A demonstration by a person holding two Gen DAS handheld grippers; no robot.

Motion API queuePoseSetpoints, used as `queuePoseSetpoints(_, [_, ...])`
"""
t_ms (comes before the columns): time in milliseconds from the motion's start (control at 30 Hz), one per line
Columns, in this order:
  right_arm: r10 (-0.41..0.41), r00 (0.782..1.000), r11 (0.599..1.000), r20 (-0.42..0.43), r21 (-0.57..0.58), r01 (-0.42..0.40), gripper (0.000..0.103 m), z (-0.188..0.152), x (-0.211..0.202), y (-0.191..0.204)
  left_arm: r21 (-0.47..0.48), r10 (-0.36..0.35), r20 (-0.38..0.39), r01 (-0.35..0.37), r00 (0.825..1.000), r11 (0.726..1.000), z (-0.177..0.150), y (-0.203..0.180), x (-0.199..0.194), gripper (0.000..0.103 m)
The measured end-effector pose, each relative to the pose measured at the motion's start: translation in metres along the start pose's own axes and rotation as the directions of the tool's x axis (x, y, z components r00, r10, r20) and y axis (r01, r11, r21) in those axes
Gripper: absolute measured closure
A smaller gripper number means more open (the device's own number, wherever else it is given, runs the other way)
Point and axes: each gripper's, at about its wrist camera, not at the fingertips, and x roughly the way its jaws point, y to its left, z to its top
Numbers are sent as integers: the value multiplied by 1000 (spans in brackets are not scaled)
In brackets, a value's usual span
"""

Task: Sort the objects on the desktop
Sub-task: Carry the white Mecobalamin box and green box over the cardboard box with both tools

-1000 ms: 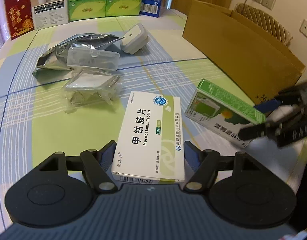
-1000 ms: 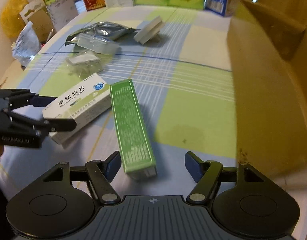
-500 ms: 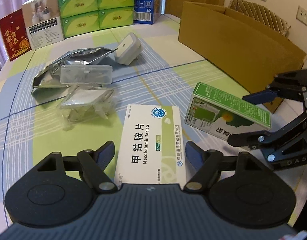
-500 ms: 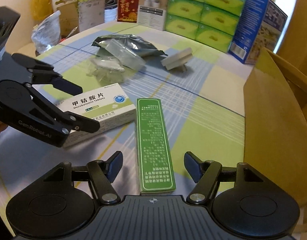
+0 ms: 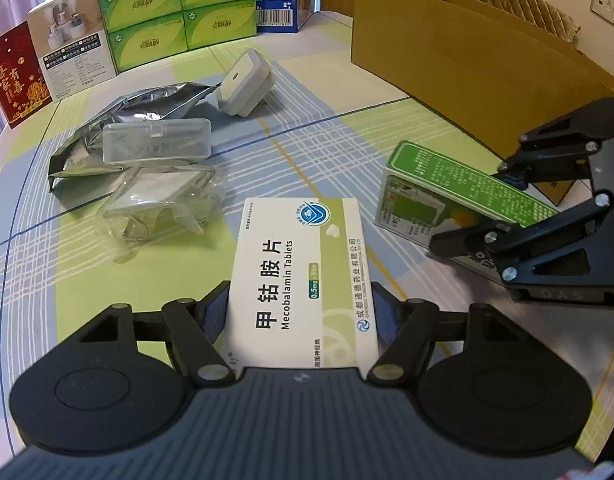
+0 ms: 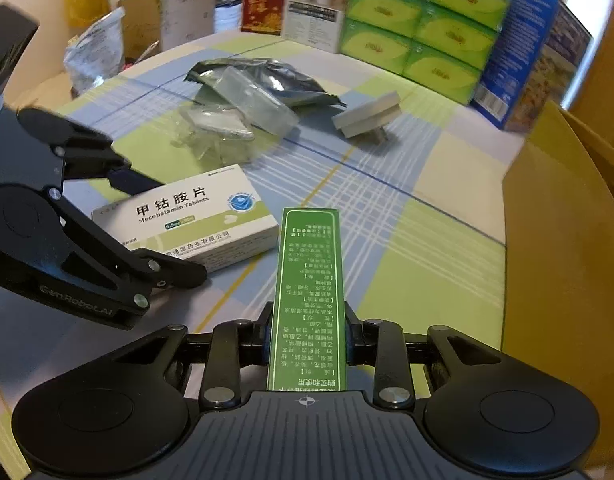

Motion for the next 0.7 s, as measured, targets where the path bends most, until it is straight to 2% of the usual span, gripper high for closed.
queuePoseSetpoints(233, [-22, 1000, 986, 1, 168, 21, 75, -12, -32, -9, -34, 39, 15, -39, 999, 999, -5, 0, -12, 36])
queuePoseSetpoints(367, [-34, 999, 976, 9, 215, 31, 75, -16, -54, -13, -67, 35, 34, -33, 999, 997, -4, -1, -22, 36])
queuePoseSetpoints(700, [-71, 993, 953, 97, 299, 39, 75, -14, -130, -30, -185, 59, 46, -50, 997, 982, 15, -50, -73, 36])
